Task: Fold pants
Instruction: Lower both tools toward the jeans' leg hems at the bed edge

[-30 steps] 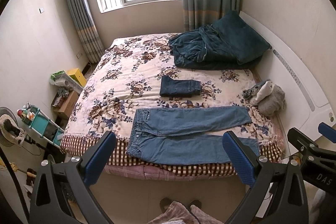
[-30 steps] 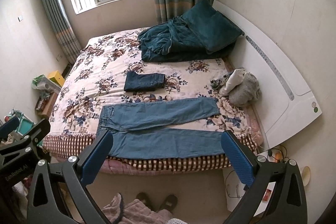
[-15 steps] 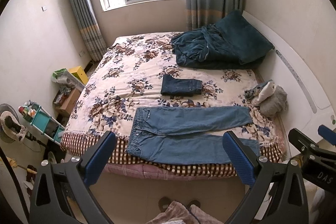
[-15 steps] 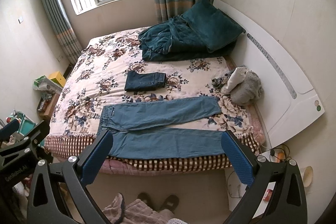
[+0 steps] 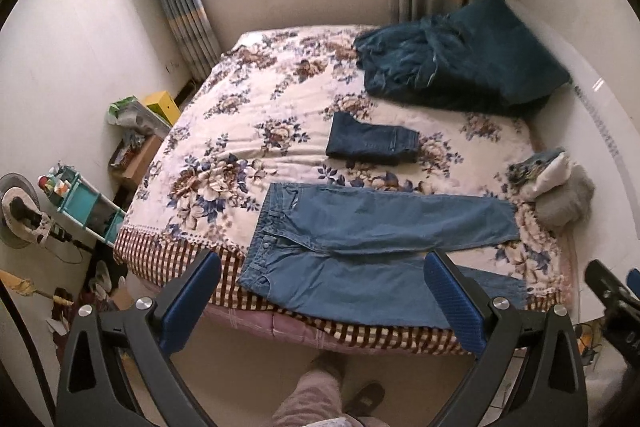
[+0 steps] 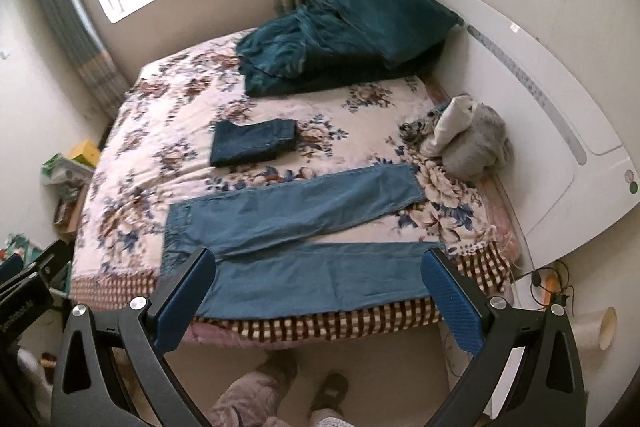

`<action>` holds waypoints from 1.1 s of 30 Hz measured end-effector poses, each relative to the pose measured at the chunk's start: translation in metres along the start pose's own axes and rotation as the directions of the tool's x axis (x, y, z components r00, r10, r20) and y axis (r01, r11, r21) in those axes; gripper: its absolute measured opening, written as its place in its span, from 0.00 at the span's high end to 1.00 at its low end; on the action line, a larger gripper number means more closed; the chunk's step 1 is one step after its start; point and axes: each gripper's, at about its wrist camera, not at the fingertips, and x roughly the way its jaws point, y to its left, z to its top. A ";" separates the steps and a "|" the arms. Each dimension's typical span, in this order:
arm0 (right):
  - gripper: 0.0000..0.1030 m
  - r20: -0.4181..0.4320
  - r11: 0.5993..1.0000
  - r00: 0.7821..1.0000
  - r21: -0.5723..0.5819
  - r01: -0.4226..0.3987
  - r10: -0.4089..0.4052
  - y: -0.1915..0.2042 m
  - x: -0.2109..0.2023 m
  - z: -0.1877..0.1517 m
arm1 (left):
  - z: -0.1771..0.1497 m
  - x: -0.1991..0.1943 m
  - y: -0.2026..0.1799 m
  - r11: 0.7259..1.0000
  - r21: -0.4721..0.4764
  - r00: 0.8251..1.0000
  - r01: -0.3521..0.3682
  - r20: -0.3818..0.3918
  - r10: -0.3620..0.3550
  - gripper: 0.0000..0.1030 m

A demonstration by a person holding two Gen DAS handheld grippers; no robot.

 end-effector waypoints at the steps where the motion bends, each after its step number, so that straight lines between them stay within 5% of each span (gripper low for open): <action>1: 0.00 -0.008 1.000 1.000 0.009 0.015 -0.015 0.003 0.013 0.005 | 0.005 0.014 -0.003 1.000 0.009 1.000 -0.001 -0.014 0.002 0.00; 5: 0.00 -0.059 0.995 0.995 0.050 0.086 -0.083 0.003 0.082 0.037 | 0.029 0.076 -0.014 0.999 0.037 0.997 0.023 -0.072 -0.020 0.00; 18: 0.00 -0.227 0.980 0.965 0.120 0.161 -0.131 0.019 0.309 0.124 | 0.101 0.277 -0.059 0.988 0.123 0.970 0.096 -0.234 -0.065 0.00; 24: 0.00 -0.279 0.980 0.947 0.068 0.186 -0.161 0.011 0.421 0.148 | 0.108 0.372 -0.087 0.992 0.118 0.956 0.049 -0.293 -0.012 0.00; 33: 0.00 -0.434 0.968 0.866 -0.099 0.229 -0.249 -0.054 0.607 0.143 | 0.096 0.513 -0.121 0.978 0.162 0.928 -0.134 -0.325 0.181 0.00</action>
